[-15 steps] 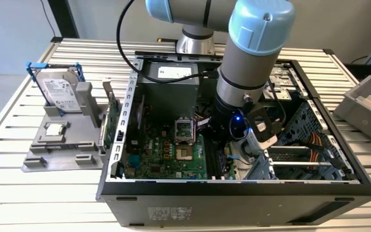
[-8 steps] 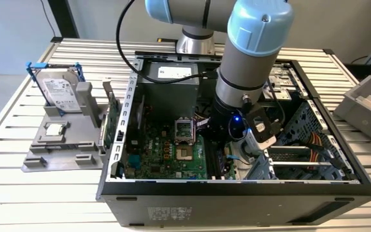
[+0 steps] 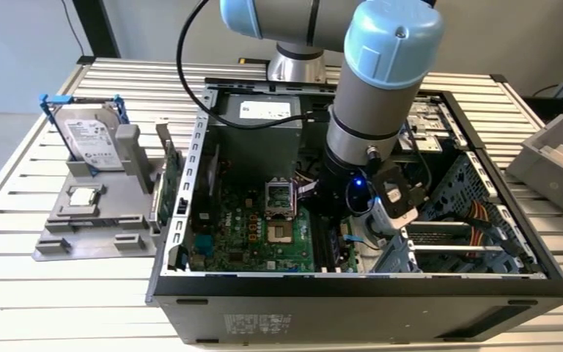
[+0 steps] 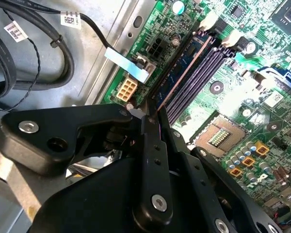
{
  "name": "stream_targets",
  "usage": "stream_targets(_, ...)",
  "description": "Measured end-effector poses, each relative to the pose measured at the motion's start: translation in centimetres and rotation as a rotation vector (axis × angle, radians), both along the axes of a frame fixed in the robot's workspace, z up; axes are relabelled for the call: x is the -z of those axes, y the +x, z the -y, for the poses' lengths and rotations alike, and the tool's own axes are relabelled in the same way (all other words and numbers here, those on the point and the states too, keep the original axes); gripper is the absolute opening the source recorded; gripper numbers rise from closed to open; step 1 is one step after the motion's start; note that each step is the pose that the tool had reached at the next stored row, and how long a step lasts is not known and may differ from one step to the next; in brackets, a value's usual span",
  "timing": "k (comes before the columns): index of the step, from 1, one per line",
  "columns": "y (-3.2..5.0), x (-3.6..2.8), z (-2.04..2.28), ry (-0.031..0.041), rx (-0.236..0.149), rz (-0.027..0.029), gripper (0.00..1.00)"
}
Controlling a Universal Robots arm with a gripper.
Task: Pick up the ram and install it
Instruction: 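Insert the ram into the slot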
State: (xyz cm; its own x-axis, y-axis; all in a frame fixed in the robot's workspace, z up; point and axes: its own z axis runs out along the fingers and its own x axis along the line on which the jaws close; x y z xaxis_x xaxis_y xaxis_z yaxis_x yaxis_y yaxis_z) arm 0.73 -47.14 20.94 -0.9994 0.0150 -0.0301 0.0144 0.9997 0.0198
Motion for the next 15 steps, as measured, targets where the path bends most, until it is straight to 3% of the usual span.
stream_targets(1,0.00,0.01,0.01,-0.0007,0.000,0.0000,1.00)
stream_targets(4,-0.01,-0.14,0.04,-0.0022,0.000,-0.0002,1.00)
stream_targets(12,-0.01,-3.49,0.03,-0.0019,0.001,-0.0004,1.00)
stream_targets(15,0.00,-3.74,0.04,-0.0020,0.000,-0.0004,1.00)
